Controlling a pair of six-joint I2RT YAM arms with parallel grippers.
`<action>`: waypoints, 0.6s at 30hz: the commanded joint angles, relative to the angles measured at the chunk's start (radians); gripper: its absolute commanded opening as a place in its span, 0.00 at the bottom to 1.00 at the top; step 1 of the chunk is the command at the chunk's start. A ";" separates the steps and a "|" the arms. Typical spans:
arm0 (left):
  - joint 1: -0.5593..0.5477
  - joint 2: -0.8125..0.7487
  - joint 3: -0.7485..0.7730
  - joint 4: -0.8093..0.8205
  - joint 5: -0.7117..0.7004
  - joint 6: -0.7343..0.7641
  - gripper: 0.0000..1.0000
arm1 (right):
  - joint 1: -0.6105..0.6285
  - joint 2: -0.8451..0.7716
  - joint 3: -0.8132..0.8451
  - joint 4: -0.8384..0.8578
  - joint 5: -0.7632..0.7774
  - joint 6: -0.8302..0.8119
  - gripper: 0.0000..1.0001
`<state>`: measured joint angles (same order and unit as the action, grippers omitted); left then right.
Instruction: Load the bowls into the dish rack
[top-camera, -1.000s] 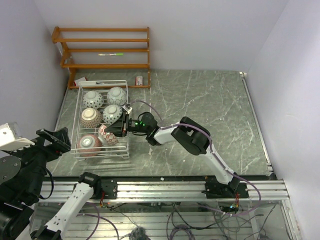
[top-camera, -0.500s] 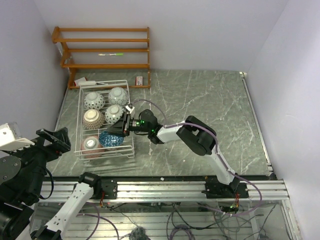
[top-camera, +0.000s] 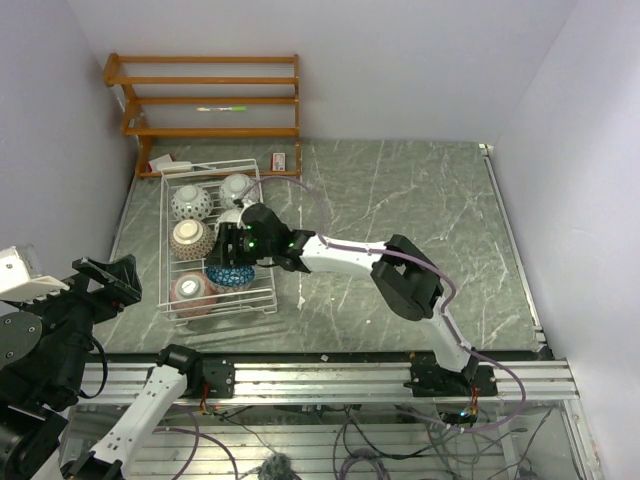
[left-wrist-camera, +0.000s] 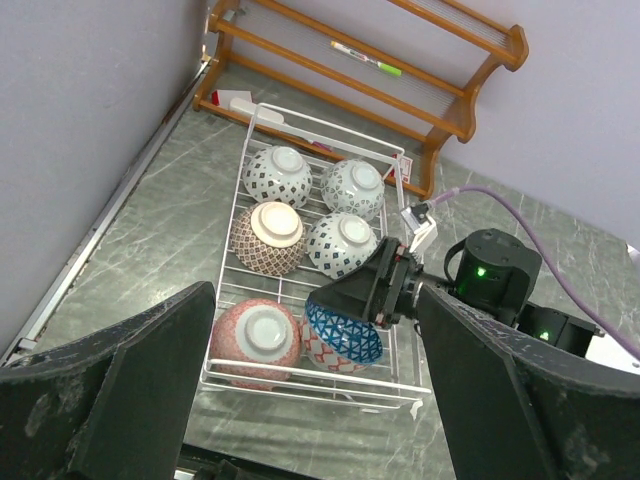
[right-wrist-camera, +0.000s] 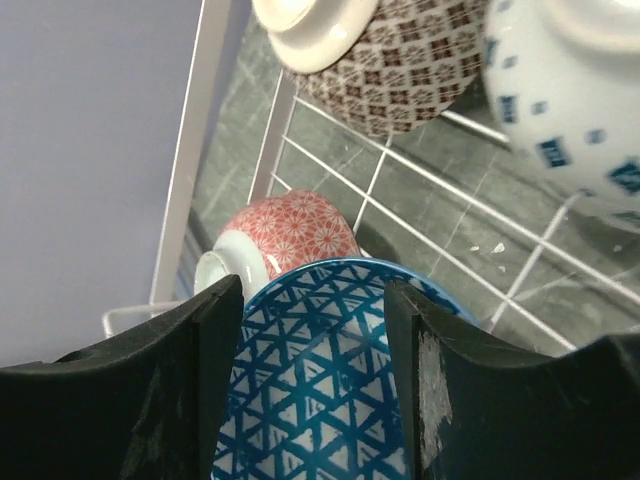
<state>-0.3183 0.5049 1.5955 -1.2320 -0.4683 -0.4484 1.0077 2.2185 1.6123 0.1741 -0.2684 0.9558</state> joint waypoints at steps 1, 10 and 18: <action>-0.008 0.002 0.007 0.013 -0.004 0.020 0.93 | 0.061 -0.031 0.104 -0.297 0.164 -0.242 0.59; -0.008 -0.005 0.038 -0.009 -0.014 0.025 0.93 | 0.167 0.030 0.408 -0.608 0.405 -0.447 0.59; -0.008 -0.007 0.054 -0.022 -0.015 0.030 0.93 | 0.212 0.140 0.602 -0.811 0.482 -0.518 0.58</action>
<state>-0.3183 0.5034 1.6264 -1.2415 -0.4694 -0.4404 1.2114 2.2986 2.1845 -0.4854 0.1448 0.4992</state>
